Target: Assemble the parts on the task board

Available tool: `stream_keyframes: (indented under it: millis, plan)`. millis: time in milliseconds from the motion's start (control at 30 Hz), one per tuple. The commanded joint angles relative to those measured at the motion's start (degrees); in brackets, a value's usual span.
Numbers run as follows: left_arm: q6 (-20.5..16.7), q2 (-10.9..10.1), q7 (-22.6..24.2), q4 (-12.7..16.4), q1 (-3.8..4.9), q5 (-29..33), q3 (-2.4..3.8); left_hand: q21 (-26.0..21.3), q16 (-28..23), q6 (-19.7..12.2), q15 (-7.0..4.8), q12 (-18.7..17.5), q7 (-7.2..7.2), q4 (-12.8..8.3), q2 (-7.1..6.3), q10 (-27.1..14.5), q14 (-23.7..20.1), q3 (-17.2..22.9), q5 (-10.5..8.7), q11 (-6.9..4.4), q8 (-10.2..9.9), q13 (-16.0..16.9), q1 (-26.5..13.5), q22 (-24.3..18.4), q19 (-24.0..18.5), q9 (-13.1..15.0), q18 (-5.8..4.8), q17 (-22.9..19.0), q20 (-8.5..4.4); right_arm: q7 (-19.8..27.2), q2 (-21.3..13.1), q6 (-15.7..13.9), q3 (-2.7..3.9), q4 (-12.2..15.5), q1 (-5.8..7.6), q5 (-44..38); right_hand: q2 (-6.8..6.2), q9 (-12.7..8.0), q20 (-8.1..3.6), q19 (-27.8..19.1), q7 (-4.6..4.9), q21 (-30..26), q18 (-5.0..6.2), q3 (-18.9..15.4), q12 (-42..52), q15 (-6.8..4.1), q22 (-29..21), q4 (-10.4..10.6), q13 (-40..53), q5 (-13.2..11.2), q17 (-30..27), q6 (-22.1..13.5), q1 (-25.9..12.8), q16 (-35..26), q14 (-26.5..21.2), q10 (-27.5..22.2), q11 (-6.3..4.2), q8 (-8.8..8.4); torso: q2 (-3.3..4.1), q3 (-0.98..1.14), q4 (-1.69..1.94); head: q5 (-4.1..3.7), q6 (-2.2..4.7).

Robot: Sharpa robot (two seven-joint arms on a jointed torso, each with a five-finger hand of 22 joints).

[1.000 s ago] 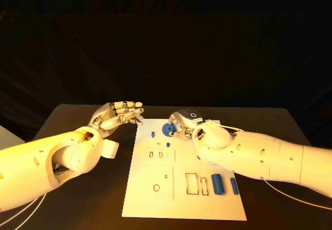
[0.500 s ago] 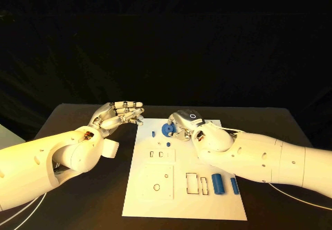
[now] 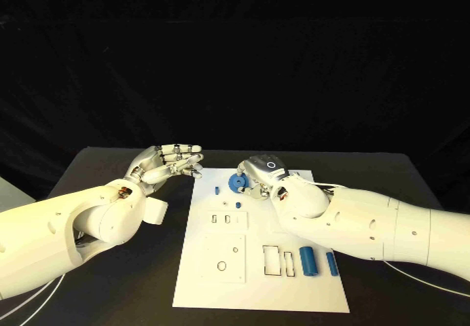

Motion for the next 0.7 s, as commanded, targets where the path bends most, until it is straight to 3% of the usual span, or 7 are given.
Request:
stream_keyframes:
  millis: [33, 700]
  plan:
    - [1.03, 0.07, 0.22, 0.06, 0.07, -0.16, 0.05, 0.18, 0.38, -0.3, 0.0, -0.21, 1.28, -0.05, 0.0, -0.19, -0.58, 0.3, -0.25, 0.13, 0.03, -0.05, -0.27, 0.05, -0.5, -0.02, 1.05, 0.09, -0.09, -0.78, 0.17, 1.29, 0.0, -0.27, -0.03, -1.93, -0.2, 0.05, -0.4, 5.99, -0.08, 0.25, -0.39, 0.31, 0.23, -0.36, 15.07, 0.07, 15.08, 0.29, 14.17, 0.44, -0.47, 0.07, 5.76, 5.97, -0.3, 0.22, 0.0, 0.01, -0.04, -0.03, 0.04]
    - [0.92, 0.28, 0.2, -0.05, 0.07, -0.16, 0.05, 0.18, 0.38, -0.3, 0.0, -0.21, 1.28, -0.05, 0.0, -0.19, -0.58, 0.3, -0.25, 0.13, 0.03, -0.05, -0.27, 0.05, -0.5, -0.02, 1.05, 0.09, -0.09, -0.73, 1.42, 4.67, -0.07, -1.58, -0.04, -1.26, -0.27, 0.04, -0.43, 5.99, -0.09, 0.25, -0.39, 0.3, 0.23, -0.43, 15.07, 0.15, 15.08, 0.28, 14.14, 0.53, -0.62, 0.07, 5.76, 5.97, -0.31, 0.21, -0.01, -0.01, 0.08, -0.06, -0.08]
